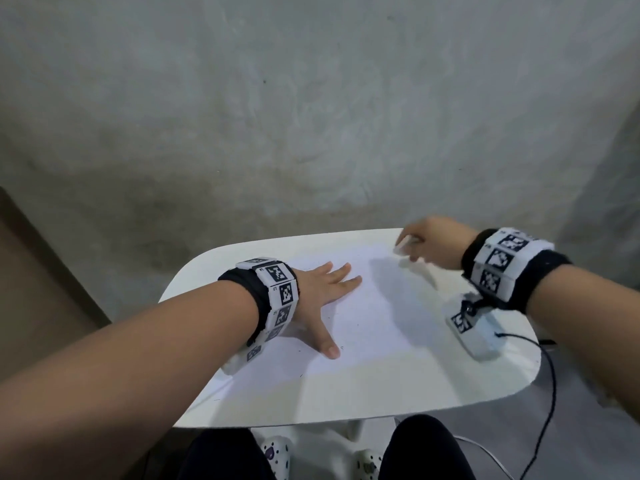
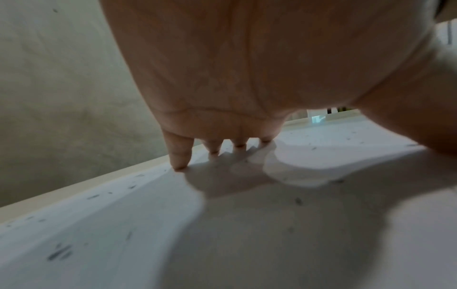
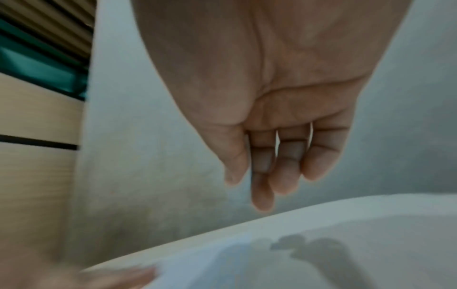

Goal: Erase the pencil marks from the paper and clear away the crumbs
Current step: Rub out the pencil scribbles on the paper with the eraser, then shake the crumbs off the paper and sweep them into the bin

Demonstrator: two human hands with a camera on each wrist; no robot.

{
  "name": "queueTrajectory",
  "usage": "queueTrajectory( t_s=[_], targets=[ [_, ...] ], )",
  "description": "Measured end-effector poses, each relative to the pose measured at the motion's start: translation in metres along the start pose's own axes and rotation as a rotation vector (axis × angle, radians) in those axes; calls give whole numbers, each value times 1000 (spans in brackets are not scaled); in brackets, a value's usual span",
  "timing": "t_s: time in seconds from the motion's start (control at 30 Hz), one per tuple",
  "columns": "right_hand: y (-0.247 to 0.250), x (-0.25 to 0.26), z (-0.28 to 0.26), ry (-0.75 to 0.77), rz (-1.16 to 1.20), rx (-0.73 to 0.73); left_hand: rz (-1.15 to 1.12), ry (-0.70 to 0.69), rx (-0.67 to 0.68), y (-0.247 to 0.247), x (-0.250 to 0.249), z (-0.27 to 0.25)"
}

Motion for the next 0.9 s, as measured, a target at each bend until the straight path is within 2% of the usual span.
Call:
queueTrajectory(
  t_s=[0.07,0.13,0.23,0.3,0.4,0.47,0.53,0.6,0.67,0.73,0.8,0.9],
  targets=[
    [10,-36,13,-94,-116,-41,-3,-32,27,-1,-4,-4],
    [8,-57,19,-129,-231,-15,-5,-68,48,-2,-6,-7],
    [-16,-70,22,-122,-384,122,-69,-100,30,-1,-7,-12],
    [-25,-70,17,-123,-457,202,-133,-87,-31,4,2,-15],
    [-21,-58,14,-74,-522,191,-227,54,-221,21,42,-22],
    [-19,-43,19,-63,-457,132,-261,204,-349,33,83,-32],
    [-26,-23,27,-38,-343,119,-264,363,-394,34,125,-43],
    [-41,-9,33,-46,-278,195,-289,497,-346,25,160,-54],
    [-53,-1,37,-56,-235,251,-312,566,-249,9,181,-62],
    [-59,1,41,-57,-222,242,-326,587,-193,-4,190,-68],
    [-61,2,44,-70,-187,236,-326,579,-197,-9,190,-68],
    [-66,11,38,-86,-177,345,-335,565,-205,-10,186,-65]
  ],
)
Point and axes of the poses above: each hand's wrist, its own z-axis towards the middle knuckle, its own y-axis out of the back of the hand, x = y × z, the point moved 9 cm from there along z, towards the middle knuckle, and after that the axes turned 11 degrees about -x, right-handed, at the moved point
